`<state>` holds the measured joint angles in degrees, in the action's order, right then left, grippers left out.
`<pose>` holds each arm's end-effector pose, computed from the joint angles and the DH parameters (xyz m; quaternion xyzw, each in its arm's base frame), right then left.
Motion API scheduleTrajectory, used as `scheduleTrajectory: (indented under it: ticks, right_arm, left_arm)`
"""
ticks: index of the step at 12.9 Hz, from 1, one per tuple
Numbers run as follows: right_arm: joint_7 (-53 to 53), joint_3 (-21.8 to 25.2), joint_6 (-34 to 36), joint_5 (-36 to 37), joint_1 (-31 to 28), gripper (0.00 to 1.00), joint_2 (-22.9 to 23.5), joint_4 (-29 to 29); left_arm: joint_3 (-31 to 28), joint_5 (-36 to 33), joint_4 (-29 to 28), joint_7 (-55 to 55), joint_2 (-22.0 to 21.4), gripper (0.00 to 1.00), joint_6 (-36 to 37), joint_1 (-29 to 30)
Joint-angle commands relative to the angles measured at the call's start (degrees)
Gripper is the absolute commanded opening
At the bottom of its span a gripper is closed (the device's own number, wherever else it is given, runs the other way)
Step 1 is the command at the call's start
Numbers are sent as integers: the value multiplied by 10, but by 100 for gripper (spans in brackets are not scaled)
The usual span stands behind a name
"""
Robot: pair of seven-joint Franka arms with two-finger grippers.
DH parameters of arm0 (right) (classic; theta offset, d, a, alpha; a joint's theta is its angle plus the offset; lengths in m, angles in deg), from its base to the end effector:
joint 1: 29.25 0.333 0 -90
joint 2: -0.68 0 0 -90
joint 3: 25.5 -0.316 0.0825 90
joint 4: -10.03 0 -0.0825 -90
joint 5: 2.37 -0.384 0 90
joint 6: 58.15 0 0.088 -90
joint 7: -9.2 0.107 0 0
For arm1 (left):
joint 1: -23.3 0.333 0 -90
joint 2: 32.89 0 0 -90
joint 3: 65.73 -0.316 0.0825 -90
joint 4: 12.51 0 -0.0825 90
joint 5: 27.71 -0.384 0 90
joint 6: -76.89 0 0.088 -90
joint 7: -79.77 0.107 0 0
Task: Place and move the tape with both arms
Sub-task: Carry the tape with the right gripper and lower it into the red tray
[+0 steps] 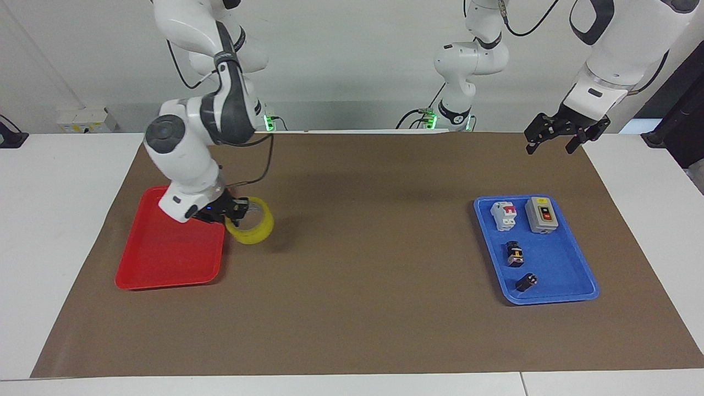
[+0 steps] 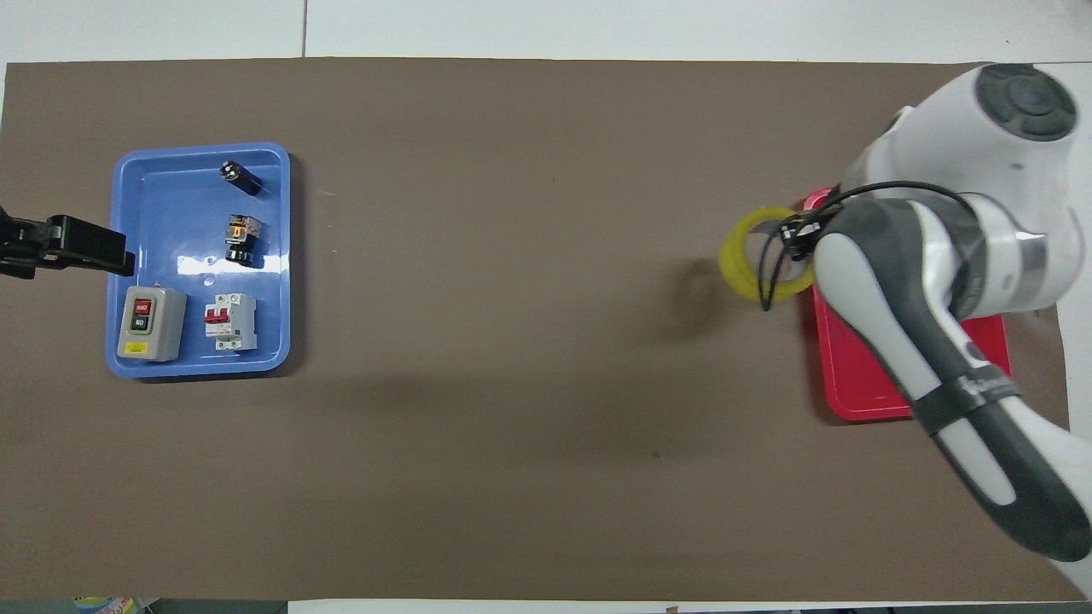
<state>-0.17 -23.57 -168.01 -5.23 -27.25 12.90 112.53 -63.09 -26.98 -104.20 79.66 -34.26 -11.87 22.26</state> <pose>0.6095 0.0054 0.4248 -0.9962 -0.0730 0.0406 0.0229 0.5432 -0.0366 0.6219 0.9994 -0.0312 -0.0138 0.0054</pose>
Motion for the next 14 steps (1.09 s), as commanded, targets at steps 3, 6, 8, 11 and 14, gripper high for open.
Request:
scheduleTrajectory:
  ticks: [3, 6, 8, 11, 14]
  right_arm:
    - [-138, -10, -104, 24, -131, 0, -25, 101]
    - [-152, -10, -187, 33, -138, 0, -36, 169]
    - [-158, -10, -188, 33, -149, 0, -23, 170]
    - [-167, -10, -191, 33, -153, 0, -20, 182]
    - [-167, -10, -235, 46, -152, 0, -21, 204]
  left_arm:
    - [-2, -10, -4, 4, -11, 100, 11, 2]
    - [-2, -10, -4, 4, -11, 100, 11, 2]
    - [-2, -10, -4, 4, -11, 100, 11, 2]
    - [-2, -10, -4, 4, -12, 100, 11, 2]
    - [-2, -10, -4, 4, -11, 100, 10, 2]
